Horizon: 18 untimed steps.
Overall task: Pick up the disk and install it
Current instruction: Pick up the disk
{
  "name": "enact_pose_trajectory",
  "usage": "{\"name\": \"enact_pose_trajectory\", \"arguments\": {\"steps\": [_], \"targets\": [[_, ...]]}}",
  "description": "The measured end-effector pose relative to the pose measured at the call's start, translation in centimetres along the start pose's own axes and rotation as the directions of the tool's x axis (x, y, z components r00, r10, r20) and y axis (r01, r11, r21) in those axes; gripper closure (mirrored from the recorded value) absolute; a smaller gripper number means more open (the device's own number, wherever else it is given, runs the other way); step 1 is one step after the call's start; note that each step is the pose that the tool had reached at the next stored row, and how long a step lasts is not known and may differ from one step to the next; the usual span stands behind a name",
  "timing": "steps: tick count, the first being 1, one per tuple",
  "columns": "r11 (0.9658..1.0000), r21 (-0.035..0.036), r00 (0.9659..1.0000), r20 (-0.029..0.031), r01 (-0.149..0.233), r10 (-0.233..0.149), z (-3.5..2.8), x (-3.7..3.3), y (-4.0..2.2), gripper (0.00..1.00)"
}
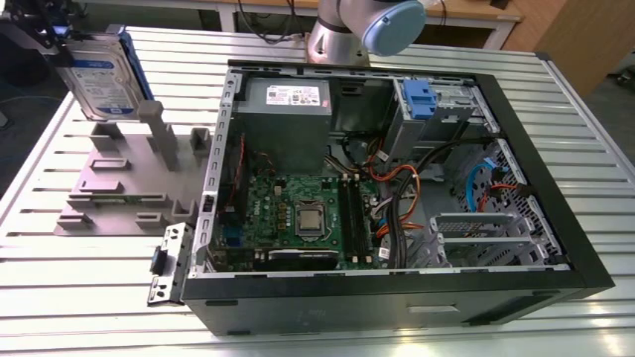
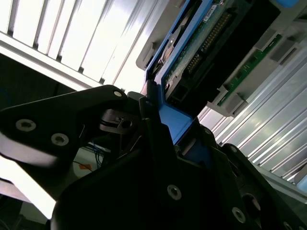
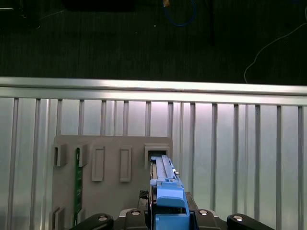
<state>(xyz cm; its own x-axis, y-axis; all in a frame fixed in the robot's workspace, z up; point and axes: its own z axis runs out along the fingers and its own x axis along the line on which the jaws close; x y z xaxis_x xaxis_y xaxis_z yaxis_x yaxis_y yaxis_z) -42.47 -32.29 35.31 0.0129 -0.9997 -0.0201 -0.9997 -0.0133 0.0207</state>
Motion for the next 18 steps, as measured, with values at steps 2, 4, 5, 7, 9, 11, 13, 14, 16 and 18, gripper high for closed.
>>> {"name": "enact_pose_trajectory", "arguments": {"steps": [2, 4, 5, 7, 9, 11, 13, 14, 16, 18], "targets": [[1.0, 0.0001, 1.0, 0.0, 0.0, 0.0, -0.15, 0.0, 0.0, 0.63], [1.0, 0.0, 1.0, 0.0, 0.0, 0.0, -0.3, -0.01, 0.0, 0.63], [1.0, 0.0, 1.0, 0.0, 0.0, 0.0, -0.39, -0.01, 0.01, 0.63], [1.0, 0.0001, 1.0, 0.0, 0.0, 0.0, -0.61, -0.01, 0.01, 0.63], [1.0, -0.0001, 1.0, 0.0, 0.0, 0.0, -0.83, -0.02, 0.02, 0.63], [1.0, 0.0001, 1.0, 0.0001, 0.0, 0.0, -0.99, -0.02, 0.02, 0.63], [1.0, 0.0001, 1.0, 0.0, 0.0, 0.0, -1.18, -0.02, 0.02, 0.63], [1.0, 0.0001, 1.0, 0.0, 0.0, 0.0, -1.27, -0.02, 0.03, 0.63], [1.0, 0.0004, 1.0, 0.0002, 0.0, 0.0, -1.32, -0.03, 0.03, 0.63], [1.0, 0.0, 1.0, 0.0007, 0.0, 0.0, -1.35, -0.03, 0.03, 0.63]]}}
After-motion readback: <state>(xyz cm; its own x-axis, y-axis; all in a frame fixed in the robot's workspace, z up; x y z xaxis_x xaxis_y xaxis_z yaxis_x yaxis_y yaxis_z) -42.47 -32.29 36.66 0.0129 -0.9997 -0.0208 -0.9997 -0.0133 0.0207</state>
